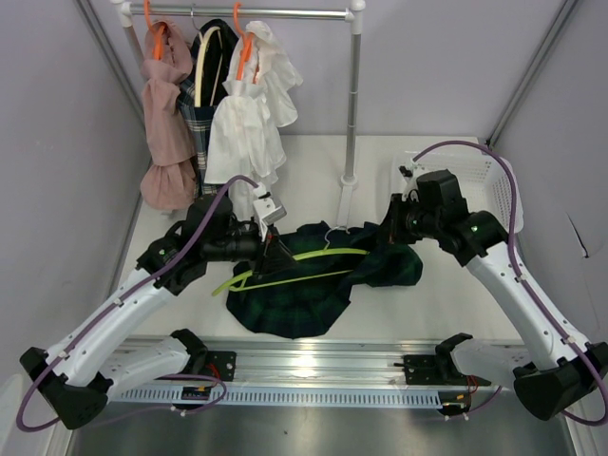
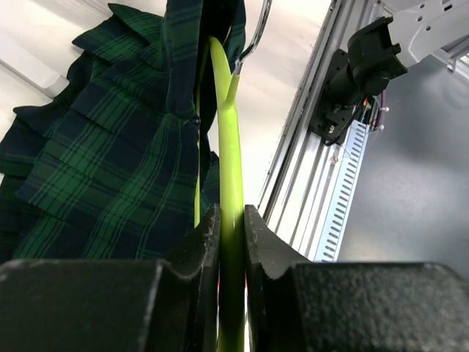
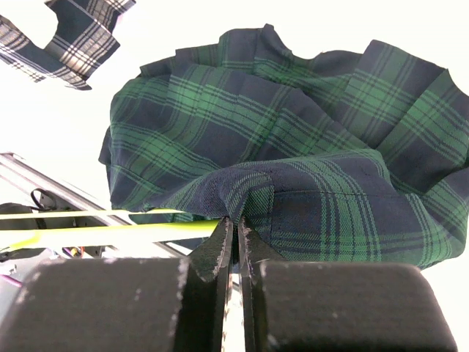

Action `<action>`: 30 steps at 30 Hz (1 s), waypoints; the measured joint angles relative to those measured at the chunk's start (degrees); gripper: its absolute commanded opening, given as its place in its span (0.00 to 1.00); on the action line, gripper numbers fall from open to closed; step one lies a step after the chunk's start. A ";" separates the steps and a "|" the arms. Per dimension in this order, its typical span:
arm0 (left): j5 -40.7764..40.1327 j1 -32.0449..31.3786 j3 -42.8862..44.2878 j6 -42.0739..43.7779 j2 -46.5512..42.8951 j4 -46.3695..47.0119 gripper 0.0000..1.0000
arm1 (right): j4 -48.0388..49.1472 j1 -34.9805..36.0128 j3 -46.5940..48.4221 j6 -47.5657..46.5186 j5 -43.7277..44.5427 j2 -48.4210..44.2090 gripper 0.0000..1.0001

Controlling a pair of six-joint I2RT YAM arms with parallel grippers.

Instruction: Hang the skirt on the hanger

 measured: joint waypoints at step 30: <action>-0.46 -2.60 -6.19 -7.67 6.51 19.37 0.00 | -0.07 4.87 -2.56 1.79 4.92 -0.24 0.00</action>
